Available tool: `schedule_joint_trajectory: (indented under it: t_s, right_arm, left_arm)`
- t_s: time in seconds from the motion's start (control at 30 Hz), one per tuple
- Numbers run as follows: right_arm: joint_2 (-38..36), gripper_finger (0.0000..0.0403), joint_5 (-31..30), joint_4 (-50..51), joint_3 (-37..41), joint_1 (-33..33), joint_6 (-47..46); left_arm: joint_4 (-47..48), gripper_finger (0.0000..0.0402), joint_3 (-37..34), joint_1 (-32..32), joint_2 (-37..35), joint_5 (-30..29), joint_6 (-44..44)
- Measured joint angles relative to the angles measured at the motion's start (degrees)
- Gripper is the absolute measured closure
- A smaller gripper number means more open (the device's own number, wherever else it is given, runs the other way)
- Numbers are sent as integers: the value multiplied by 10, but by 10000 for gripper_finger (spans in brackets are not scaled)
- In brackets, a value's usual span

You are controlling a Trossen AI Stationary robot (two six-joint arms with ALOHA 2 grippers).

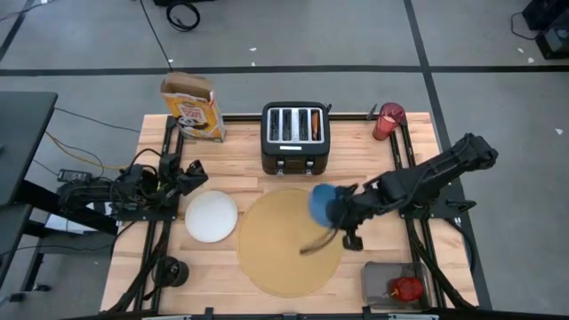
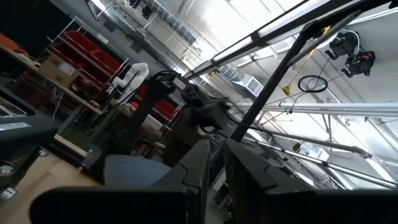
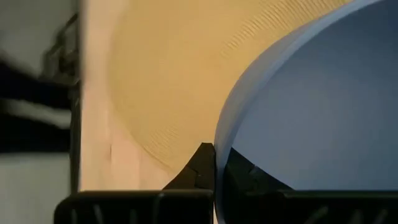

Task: Arrange a breakfast setting
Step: Put the bowl on the placemat

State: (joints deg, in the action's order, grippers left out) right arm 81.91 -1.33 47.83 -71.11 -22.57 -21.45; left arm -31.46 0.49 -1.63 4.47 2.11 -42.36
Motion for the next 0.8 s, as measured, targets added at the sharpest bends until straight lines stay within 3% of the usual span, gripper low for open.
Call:
schedule_joint_trajectory:
  t_s: [0.17,0.3,0.5,0.8]
  right_arm:
    - [97,393,27,-42,-52,-5,137]
    - [181,393,10,-39,-127,-4,231]
    - [282,393,6,28,-216,-2,382]
    - [347,393,-11,58,-228,-10,521]
  left_arm:
    - [3,344,0,0,0,0,-3]
    - [5,344,0,0,0,-1,-5]
    - [5,344,0,0,0,-5,-20]
    - [5,344,0,0,0,-5,-35]
